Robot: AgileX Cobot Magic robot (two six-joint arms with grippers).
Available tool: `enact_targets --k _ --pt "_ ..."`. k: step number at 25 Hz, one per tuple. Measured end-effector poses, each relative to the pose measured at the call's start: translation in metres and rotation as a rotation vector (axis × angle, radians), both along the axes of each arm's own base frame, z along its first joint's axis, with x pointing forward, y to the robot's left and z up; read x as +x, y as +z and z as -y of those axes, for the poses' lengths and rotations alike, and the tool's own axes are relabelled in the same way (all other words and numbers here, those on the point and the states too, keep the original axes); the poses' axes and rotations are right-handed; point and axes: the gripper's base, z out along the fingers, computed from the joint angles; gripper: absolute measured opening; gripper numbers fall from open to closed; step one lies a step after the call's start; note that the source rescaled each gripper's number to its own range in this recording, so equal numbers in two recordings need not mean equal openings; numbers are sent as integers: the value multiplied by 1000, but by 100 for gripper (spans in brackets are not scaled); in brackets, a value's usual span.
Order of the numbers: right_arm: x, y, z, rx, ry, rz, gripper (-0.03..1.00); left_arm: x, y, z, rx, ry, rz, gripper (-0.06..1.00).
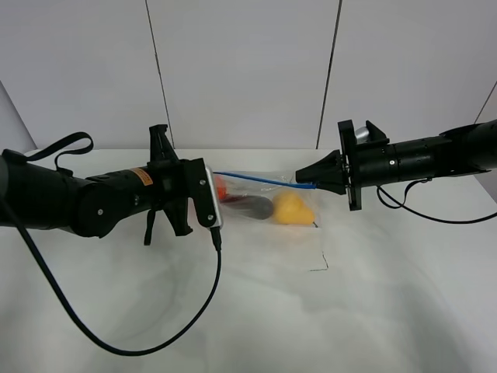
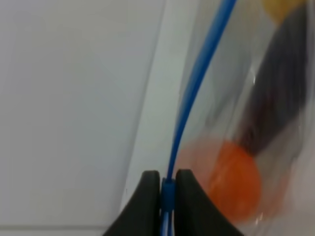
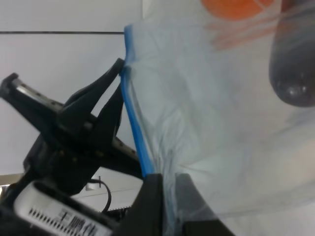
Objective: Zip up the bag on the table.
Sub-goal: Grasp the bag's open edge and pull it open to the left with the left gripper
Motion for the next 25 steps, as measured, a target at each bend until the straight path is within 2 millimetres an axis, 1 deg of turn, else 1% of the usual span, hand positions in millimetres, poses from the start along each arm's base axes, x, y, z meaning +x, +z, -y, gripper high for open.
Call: enact_targets --k 3,8,13,25 --pt "0 0 0 0 0 0 0 3 -3 -13 -4 50 -17 0" --pt "0 0 0 0 0 0 0 11 3 -33 -19 120 -1 0" --pt "0 0 0 0 0 0 0 19 4 -53 -20 184 1 0" --pt "0 0 0 -1 1 0 0 28 4 -80 -21 270 -2 0"
